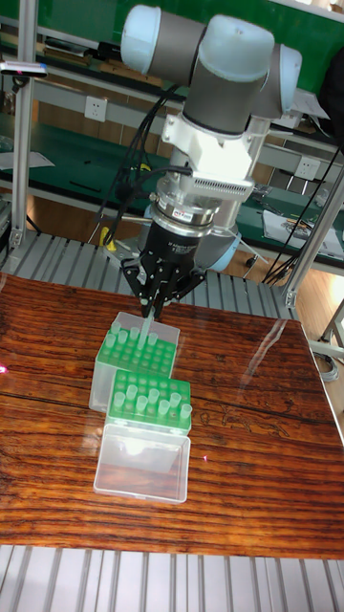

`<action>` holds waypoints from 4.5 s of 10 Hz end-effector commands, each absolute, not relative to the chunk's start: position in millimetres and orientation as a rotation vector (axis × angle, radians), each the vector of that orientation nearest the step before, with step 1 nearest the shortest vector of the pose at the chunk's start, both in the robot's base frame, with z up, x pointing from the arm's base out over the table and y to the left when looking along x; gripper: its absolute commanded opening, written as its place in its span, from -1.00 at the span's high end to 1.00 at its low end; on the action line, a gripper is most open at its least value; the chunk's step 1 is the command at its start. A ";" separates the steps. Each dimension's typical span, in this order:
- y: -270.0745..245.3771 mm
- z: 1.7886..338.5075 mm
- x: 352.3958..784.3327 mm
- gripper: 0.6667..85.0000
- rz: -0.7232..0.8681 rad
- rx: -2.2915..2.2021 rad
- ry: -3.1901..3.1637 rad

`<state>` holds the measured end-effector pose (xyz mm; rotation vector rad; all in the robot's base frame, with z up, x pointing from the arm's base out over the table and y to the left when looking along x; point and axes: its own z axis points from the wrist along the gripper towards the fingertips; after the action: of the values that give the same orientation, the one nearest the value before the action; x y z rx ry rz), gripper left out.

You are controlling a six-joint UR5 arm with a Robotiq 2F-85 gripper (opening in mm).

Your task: Transfer all large pipette tips from one holder to another

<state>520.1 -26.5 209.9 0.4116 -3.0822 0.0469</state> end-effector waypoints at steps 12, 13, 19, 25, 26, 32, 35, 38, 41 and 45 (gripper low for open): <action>-26.4 288.3 517.3 0.73 -0.002 0.436 -3.052; -26.6 298.9 518.6 0.74 0.002 0.435 -3.049; -18.9 343.8 544.0 0.74 -0.043 0.567 -3.134; -40.5 341.0 571.1 0.74 0.020 0.678 -3.120; -41.9 337.8 575.5 0.74 0.016 0.690 -3.118; -55.5 310.6 596.4 0.74 0.047 0.769 -3.100; -55.1 300.3 605.8 0.74 0.052 0.779 -3.097; -50.0 292.8 607.8 0.74 0.062 0.781 -3.096; -50.2 284.6 610.3 0.74 0.063 0.796 -3.095; -48.9 276.4 610.1 0.74 0.060 0.809 -3.094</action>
<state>609.1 -51.6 280.7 0.7962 -3.0892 0.0771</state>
